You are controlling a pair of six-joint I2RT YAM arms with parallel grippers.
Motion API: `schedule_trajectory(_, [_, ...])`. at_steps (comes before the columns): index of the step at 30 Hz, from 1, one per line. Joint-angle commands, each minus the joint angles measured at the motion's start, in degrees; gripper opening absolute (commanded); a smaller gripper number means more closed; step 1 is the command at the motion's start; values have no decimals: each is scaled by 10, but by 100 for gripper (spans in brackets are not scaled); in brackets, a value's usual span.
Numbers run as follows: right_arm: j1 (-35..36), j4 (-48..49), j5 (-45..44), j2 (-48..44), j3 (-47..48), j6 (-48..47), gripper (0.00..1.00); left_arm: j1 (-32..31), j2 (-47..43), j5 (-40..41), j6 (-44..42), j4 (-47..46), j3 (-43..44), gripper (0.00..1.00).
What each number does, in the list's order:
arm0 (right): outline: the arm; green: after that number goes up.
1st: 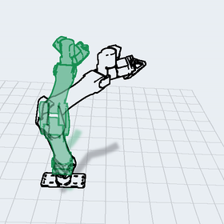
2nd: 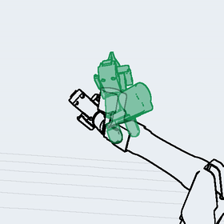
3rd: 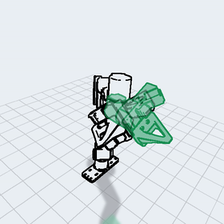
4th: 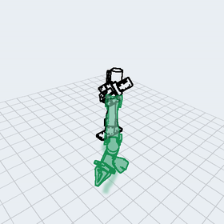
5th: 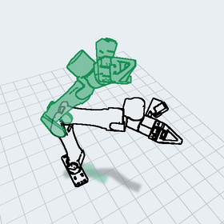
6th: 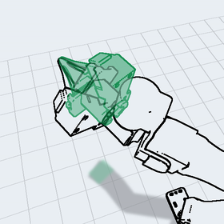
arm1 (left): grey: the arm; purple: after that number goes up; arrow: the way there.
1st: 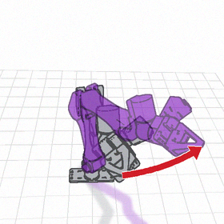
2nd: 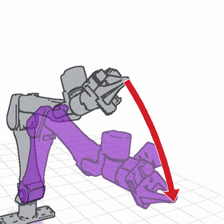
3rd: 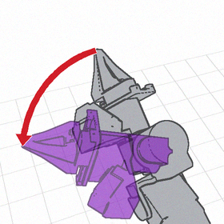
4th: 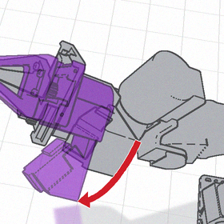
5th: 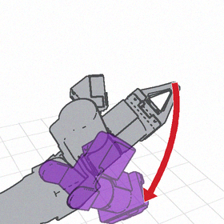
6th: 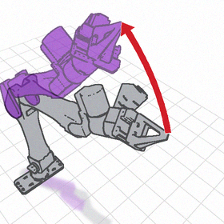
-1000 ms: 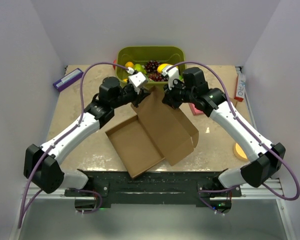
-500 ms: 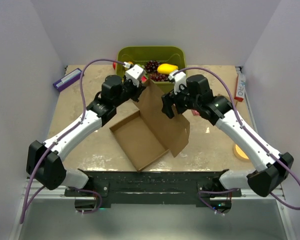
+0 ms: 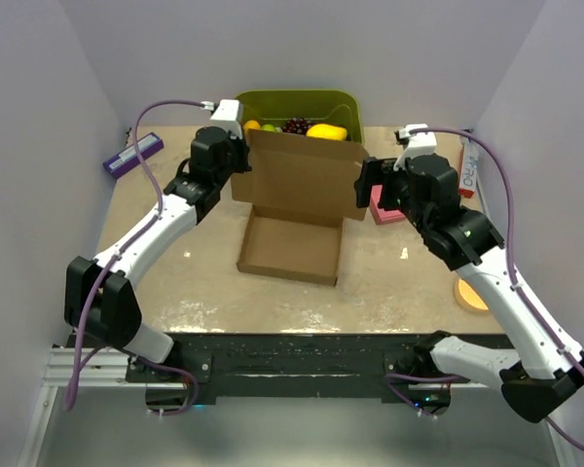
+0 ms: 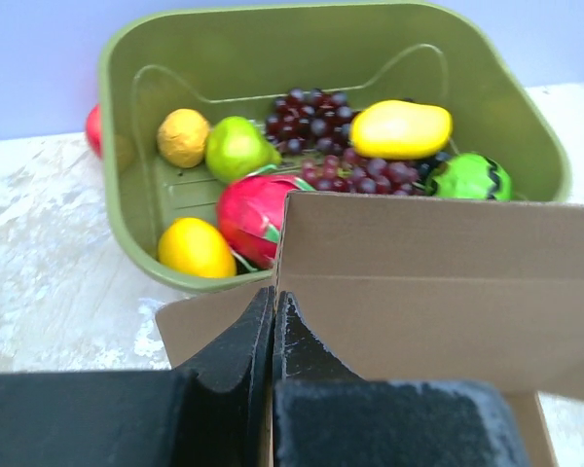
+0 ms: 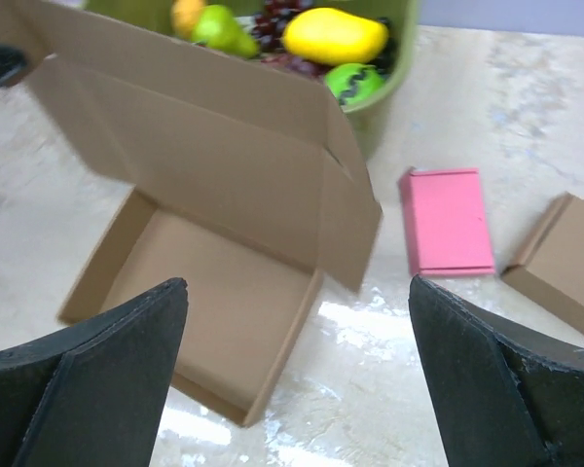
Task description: Fold the paper box
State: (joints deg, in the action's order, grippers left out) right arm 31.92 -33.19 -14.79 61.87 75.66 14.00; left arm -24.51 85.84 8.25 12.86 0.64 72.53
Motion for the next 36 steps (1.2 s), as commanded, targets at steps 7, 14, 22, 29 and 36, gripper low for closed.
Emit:
schedule_trajectory(7, [-114,18,-79,16,-109,104,99,28,16,9,71,-13,33,0])
schedule_trajectory(14, [-257,44,-58,4,-219,122,99,29,-11,-22,45,-9,20,58])
schedule_trajectory(22, [-413,62,-66,39,-304,126,99,28,-83,-24,5,13,-25,96])
schedule_trajectory(29, [-457,31,-91,93,-314,185,99,28,-178,-18,-26,-42,-134,98])
schedule_trajectory(36, [-474,-6,-139,79,-326,258,99,27,-207,-12,-38,-51,-177,98])
